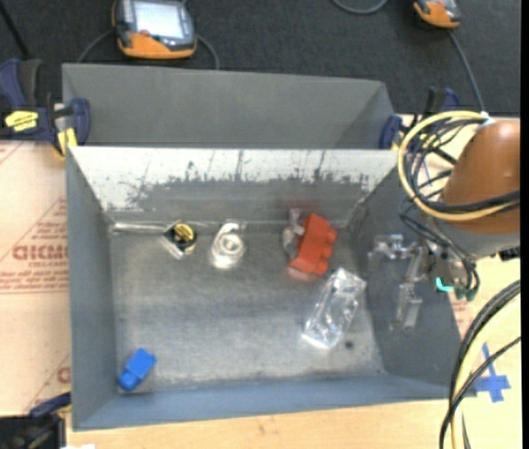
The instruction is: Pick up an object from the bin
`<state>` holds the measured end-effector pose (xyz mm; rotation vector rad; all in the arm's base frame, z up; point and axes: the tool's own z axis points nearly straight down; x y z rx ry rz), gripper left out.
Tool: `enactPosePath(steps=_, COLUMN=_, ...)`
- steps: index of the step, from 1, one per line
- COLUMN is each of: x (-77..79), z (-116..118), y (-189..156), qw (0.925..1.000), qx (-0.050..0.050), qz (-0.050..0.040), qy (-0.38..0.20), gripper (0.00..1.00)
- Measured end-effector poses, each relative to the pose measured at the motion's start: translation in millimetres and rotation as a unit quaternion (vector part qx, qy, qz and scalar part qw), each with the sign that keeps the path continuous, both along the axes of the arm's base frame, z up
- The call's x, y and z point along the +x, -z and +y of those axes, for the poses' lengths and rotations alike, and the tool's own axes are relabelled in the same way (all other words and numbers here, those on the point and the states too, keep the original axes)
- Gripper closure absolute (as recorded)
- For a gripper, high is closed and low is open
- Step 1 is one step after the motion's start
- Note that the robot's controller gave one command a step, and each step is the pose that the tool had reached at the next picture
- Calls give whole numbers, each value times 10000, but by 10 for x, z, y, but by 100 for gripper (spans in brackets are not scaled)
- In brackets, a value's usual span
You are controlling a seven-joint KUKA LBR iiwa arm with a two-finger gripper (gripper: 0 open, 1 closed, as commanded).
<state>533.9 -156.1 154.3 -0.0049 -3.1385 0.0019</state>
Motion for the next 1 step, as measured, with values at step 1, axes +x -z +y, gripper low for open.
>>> enactPosePath(steps=1, x=348, z=170, y=826, qw=9680, qx=-18, qz=-63, qy=-2509, gripper=0)
